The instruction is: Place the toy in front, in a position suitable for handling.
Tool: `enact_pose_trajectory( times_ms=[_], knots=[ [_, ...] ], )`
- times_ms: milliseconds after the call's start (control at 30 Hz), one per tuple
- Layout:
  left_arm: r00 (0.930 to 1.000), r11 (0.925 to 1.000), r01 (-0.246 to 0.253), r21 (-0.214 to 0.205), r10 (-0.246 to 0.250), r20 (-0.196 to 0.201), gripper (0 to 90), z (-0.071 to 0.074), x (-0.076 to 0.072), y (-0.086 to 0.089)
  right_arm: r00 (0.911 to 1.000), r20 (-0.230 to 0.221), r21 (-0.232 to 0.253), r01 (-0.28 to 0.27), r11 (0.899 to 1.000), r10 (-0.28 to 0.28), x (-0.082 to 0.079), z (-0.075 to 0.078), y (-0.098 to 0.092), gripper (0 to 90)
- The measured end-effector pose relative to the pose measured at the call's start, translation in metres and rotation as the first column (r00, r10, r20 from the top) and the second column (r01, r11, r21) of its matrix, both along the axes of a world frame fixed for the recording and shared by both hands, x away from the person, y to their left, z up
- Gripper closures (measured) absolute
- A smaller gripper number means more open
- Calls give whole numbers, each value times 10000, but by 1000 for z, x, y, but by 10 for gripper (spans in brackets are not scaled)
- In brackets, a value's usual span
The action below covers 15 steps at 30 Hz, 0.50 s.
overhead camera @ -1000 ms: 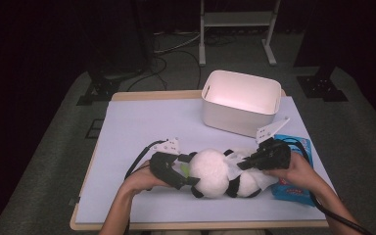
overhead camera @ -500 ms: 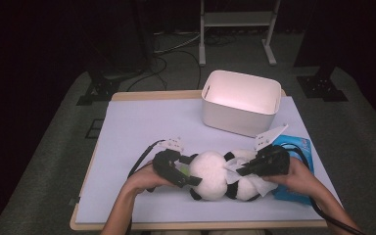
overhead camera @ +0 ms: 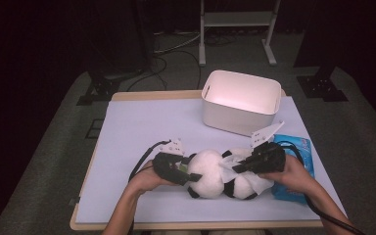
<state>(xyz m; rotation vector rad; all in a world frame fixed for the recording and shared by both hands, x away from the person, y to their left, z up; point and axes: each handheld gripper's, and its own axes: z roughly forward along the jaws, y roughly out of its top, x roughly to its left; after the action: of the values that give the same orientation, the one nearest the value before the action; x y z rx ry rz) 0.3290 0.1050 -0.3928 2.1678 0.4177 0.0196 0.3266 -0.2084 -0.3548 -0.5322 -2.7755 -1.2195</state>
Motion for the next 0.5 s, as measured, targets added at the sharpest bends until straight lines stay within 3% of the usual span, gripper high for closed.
enact_pose_trajectory(
  times_ms=[267, 400, 500],
  knots=[
    [9965, 10000, 28, 9, -28, 832, 388, 11, -4, 3, 9998, 69, 272, -166, 9995, 164, 11, 9, 17, 861],
    [9945, 9999, 138, 44, -141, 1036, 390, 13, -6, 4, 9988, 416, 123, -259, 9996, 254, 16, 18, 26, 861],
    [9946, 9999, 143, -16, -140, 1025, 390, 14, -7, 5, 9992, 402, 39, -31, 10000, 29, 21, 21, 24, 861]
  ],
)
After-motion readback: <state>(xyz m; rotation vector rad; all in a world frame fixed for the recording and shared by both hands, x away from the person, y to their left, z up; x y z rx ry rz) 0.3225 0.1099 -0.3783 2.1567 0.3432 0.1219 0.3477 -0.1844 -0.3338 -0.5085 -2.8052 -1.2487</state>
